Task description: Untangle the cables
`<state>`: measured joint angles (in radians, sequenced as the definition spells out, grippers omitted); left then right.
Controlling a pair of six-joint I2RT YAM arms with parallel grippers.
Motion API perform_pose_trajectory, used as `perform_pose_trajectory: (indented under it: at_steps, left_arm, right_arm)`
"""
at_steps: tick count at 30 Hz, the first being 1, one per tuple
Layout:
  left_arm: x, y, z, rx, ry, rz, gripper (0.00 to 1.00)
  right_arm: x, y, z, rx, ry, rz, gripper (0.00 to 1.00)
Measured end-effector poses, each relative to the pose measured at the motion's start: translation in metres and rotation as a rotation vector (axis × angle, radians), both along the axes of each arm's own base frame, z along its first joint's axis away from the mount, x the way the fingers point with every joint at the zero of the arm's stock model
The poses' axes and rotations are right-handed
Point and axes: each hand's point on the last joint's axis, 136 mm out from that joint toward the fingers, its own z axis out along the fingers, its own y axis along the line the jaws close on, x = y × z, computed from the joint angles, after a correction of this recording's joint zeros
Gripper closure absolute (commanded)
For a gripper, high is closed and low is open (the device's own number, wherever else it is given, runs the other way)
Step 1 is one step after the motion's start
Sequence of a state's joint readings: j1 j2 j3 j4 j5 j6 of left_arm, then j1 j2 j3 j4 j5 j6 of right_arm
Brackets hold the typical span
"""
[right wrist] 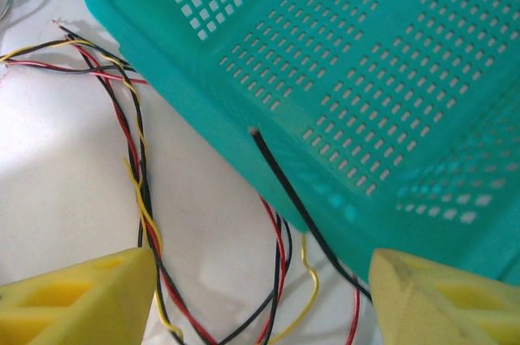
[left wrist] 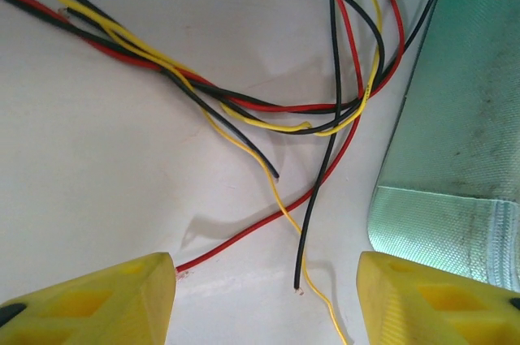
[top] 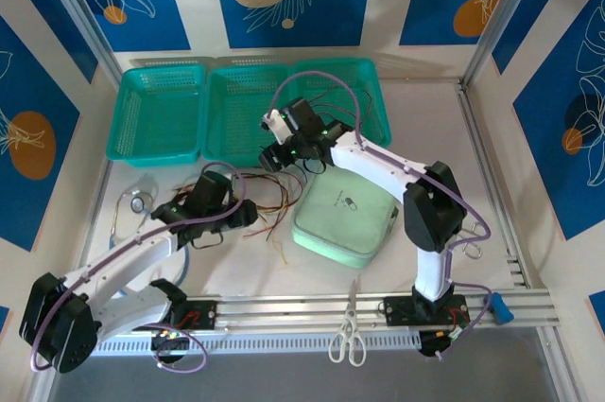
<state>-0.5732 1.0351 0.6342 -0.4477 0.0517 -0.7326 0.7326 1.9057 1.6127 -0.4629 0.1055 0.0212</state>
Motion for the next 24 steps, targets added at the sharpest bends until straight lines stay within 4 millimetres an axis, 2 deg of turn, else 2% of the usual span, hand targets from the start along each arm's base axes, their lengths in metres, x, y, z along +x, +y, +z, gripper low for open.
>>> perform_pose_trajectory:
  at_steps: [4,6,8,12,13,20,24]
  left_arm:
    - [-0.002,0.002,-0.001,-0.007,0.002,0.008,0.39]
    - [-0.002,0.001,0.0,-0.014,0.001,0.009,0.39]
    - [-0.002,0.001,0.002,-0.017,-0.003,0.01,0.39]
    - [-0.002,0.002,0.002,-0.019,-0.006,0.011,0.39]
    - [-0.002,0.002,0.003,-0.019,-0.006,0.011,0.39]
    - [0.001,0.0,0.007,-0.024,-0.015,0.011,0.39]
    - [0.001,0.001,0.007,-0.024,-0.014,0.012,0.39]
  right_arm:
    - [0.011,0.011,-0.006,-0.025,-0.014,0.032,0.41]
    - [0.016,0.015,-0.011,-0.04,-0.012,0.044,0.56]
    - [0.02,0.017,-0.016,-0.06,-0.006,0.052,0.63]
    - [0.03,0.023,-0.021,-0.089,-0.004,0.056,0.96]
    - [0.03,0.023,-0.022,-0.094,-0.002,0.056,1.0]
    - [0.027,0.019,-0.025,-0.123,0.009,0.06,1.0]
    - [0.021,0.015,-0.01,-0.104,-0.013,0.061,1.0]
